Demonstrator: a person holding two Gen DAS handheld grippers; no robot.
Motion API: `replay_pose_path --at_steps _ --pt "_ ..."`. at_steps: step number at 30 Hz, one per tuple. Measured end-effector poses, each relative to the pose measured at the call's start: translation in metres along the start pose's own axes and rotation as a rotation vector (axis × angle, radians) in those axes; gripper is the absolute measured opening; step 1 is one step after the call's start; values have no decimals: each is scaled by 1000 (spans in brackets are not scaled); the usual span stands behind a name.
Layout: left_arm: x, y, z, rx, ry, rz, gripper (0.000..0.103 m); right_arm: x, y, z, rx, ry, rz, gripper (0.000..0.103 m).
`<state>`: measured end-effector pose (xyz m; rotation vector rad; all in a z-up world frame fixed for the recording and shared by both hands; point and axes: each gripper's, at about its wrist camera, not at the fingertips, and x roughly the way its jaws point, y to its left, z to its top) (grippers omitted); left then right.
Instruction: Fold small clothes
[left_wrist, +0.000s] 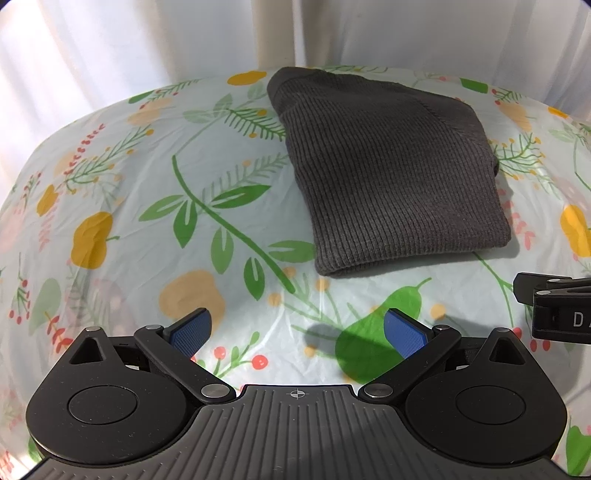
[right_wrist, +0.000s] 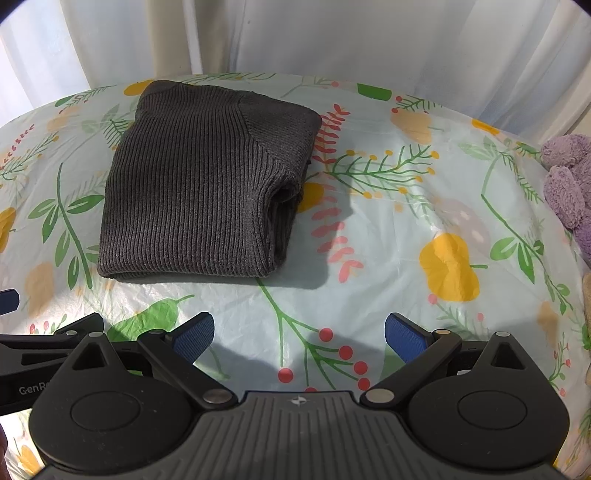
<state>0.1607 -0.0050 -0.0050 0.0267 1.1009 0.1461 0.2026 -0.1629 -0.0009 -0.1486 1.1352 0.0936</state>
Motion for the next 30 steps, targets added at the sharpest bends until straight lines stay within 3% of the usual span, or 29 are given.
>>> replay_pose_path --at_steps 30 --pt "-3 -7 -6 23 -24 16 102 3 -3 -2 5 1 -5 99"
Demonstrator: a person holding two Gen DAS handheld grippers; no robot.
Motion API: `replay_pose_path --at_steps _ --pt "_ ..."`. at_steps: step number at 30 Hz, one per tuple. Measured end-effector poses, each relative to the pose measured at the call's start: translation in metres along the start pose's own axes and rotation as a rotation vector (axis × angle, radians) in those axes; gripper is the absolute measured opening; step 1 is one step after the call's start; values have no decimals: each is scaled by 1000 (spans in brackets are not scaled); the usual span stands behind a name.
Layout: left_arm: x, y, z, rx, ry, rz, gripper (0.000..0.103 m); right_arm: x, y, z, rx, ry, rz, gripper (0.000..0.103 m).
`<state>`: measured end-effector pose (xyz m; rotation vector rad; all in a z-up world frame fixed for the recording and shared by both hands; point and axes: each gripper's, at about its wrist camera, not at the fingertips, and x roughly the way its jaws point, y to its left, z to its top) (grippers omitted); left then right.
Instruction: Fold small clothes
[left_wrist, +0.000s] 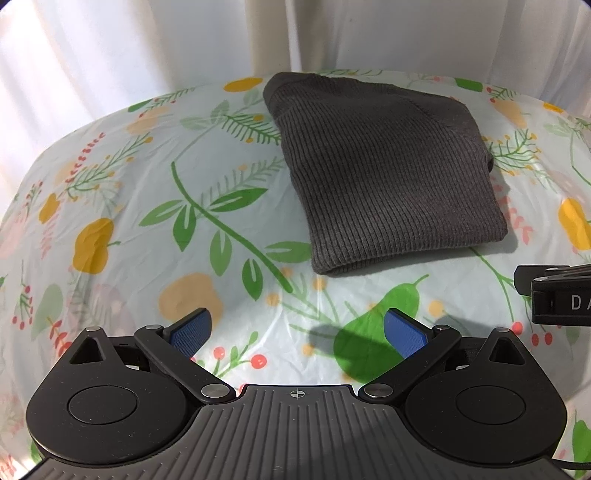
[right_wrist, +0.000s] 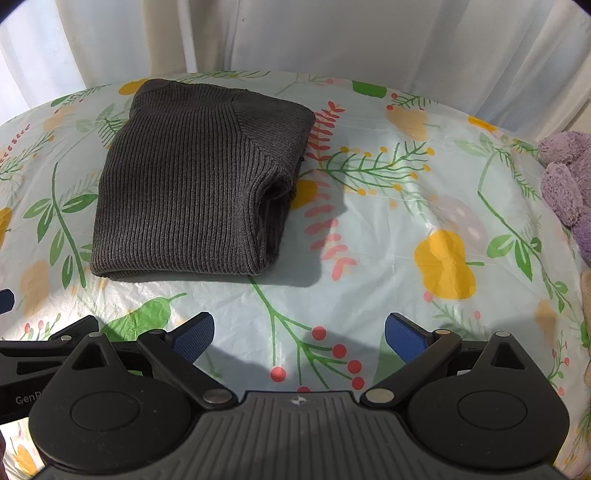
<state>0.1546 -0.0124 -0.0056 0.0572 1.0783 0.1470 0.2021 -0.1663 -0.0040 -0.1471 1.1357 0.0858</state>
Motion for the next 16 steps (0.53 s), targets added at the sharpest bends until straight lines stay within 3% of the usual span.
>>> replay_pose_path --at_steps 16 --pt "-2 -1 -2 4 4 1 102 2 2 -2 -2 4 -1 99"
